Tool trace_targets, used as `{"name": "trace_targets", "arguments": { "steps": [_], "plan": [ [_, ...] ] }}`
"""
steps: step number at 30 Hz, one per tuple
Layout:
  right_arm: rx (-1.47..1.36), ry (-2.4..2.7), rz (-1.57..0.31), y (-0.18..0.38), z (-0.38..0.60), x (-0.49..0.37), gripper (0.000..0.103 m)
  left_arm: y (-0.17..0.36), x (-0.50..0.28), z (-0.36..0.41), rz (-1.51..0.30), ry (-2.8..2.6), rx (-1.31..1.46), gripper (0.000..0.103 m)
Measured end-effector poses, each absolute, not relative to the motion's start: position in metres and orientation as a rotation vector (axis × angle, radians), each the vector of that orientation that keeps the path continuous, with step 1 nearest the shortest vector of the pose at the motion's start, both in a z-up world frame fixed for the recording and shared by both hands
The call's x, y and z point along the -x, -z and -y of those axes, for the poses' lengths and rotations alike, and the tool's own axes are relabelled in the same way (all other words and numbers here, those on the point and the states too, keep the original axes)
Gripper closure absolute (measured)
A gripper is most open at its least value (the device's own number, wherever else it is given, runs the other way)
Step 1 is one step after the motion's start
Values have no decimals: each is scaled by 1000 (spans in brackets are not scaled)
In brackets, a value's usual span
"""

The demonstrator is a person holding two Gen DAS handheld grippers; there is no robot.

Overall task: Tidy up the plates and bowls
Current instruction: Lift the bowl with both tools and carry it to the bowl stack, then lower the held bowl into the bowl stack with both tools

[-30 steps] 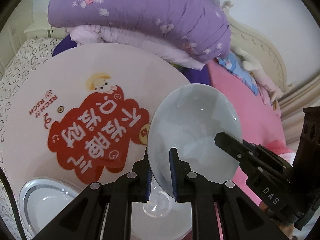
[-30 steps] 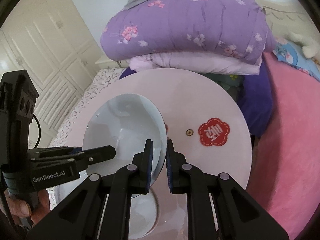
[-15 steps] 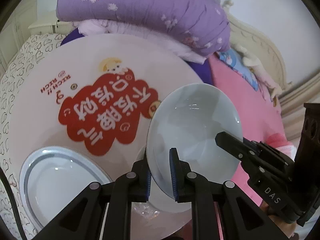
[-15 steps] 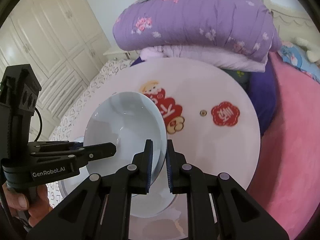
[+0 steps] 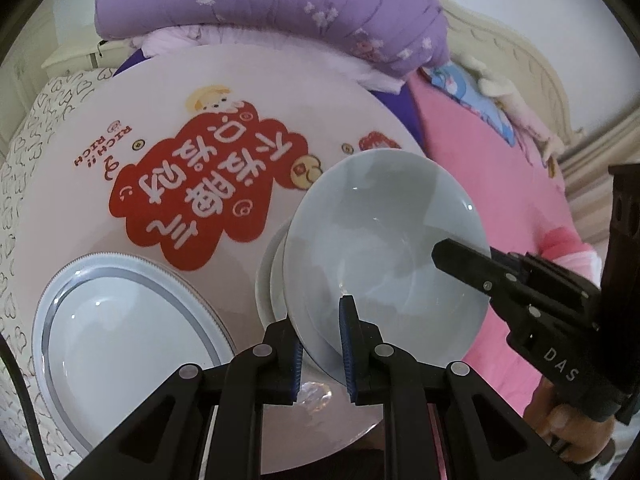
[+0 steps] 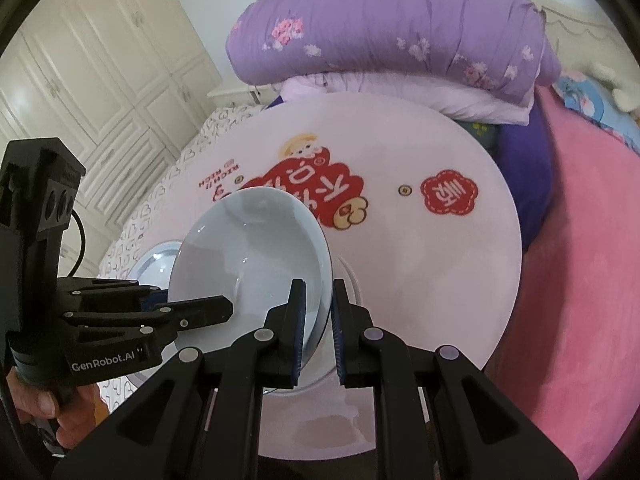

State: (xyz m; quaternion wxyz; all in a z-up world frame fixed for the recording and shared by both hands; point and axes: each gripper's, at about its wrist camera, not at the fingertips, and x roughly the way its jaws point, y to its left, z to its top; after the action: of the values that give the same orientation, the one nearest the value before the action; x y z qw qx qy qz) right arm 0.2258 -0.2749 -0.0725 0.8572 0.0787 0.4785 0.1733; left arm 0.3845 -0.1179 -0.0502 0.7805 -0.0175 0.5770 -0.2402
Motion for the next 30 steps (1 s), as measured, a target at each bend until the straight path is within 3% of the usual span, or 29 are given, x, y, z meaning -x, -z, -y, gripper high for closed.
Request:
{"name": "trace_targets", "arguments": {
  "steps": [17,30],
  "plan": [
    [-138,-373,-1080,93,272,-225,88,61,-369,136,-1233,509,-101,88],
    [-120,-362,-1097,96,271,-231,87,63,-385,125,-1295,545,-6,80]
  ]
}}
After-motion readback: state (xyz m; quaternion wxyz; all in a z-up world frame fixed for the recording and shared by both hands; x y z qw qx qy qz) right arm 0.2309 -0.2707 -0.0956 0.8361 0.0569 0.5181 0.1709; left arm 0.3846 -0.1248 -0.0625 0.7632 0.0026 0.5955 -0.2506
